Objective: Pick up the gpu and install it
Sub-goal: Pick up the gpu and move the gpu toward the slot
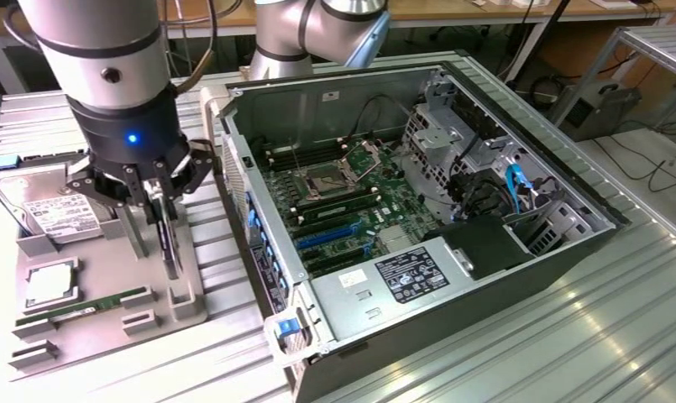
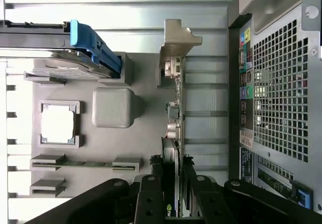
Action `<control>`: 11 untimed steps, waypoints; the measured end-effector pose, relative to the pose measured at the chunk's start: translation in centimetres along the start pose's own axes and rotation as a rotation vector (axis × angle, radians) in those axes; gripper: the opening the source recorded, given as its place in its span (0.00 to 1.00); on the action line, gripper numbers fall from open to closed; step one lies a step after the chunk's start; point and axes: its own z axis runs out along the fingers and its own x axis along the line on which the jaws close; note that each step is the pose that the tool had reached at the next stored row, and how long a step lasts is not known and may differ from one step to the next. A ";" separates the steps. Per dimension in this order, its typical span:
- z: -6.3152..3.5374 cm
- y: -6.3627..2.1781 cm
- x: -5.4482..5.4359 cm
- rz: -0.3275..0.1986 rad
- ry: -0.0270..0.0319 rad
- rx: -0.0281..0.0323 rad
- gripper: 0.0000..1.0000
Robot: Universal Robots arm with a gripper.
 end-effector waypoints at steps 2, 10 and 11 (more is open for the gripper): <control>-0.76 -0.02 0.0 0.000 -0.0001 -0.0030 0.26; -4.20 -0.27 -0.4 0.000 0.0001 -0.0192 0.26; -4.61 -0.31 -0.4 0.000 0.0000 -0.0204 0.26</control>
